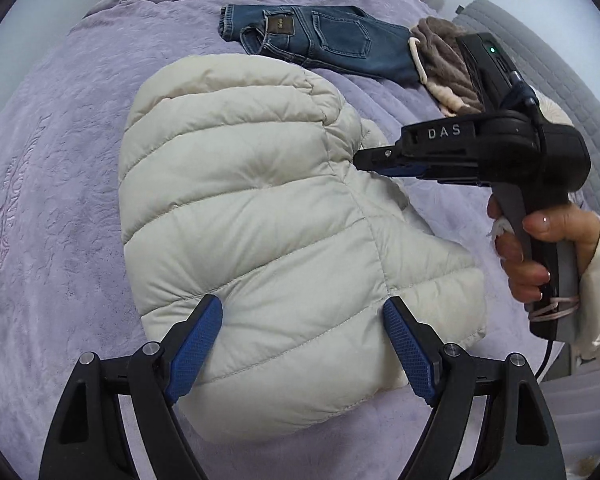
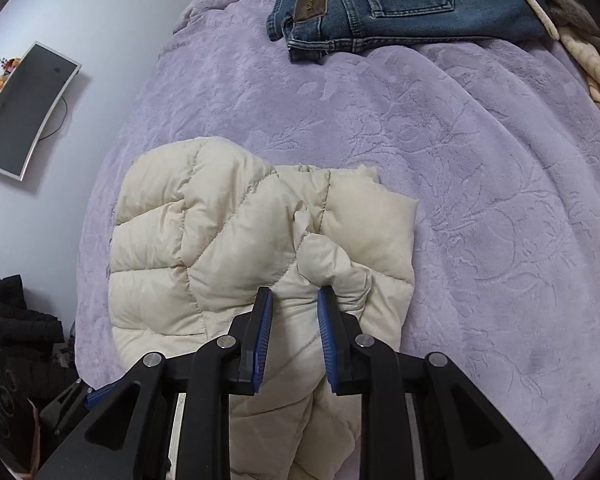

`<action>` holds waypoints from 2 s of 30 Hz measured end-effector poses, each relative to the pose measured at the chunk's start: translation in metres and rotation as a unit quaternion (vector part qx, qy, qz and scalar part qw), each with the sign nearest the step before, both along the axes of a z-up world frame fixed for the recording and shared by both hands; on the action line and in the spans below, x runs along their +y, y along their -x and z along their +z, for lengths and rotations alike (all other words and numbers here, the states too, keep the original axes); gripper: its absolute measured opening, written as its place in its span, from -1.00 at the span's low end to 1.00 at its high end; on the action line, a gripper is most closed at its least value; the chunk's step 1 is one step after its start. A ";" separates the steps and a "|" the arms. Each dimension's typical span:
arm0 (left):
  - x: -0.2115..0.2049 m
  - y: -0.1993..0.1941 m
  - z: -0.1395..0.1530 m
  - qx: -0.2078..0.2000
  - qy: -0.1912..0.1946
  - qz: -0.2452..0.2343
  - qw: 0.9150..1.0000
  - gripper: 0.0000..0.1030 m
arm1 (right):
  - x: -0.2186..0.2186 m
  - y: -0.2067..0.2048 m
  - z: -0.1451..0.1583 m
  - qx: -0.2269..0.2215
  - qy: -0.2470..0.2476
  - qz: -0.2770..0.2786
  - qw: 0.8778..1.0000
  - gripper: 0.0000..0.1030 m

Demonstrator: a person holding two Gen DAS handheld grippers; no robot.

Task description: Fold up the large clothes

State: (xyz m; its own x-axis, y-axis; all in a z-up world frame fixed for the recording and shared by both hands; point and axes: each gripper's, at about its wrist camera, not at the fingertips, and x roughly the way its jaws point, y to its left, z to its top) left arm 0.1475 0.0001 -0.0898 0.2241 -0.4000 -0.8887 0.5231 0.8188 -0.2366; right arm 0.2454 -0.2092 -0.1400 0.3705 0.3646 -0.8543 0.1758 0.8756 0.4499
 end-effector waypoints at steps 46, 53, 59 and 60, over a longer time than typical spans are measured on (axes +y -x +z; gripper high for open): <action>0.050 -0.002 0.049 0.006 -0.048 0.113 0.992 0.62 | 0.028 0.091 0.071 0.025 -0.003 -0.016 1.000 0.16; 0.061 0.009 0.067 0.006 -0.056 0.132 0.990 1.00 | 0.045 0.111 0.095 0.030 0.038 -0.018 0.999 0.48; 0.067 0.017 0.085 -0.005 -0.065 0.151 0.986 1.00 | 0.060 0.122 0.117 0.023 0.092 -0.016 0.995 0.61; 0.068 0.018 0.089 -0.008 -0.065 0.154 0.986 1.00 | 0.063 0.124 0.121 0.020 0.106 -0.016 0.994 0.63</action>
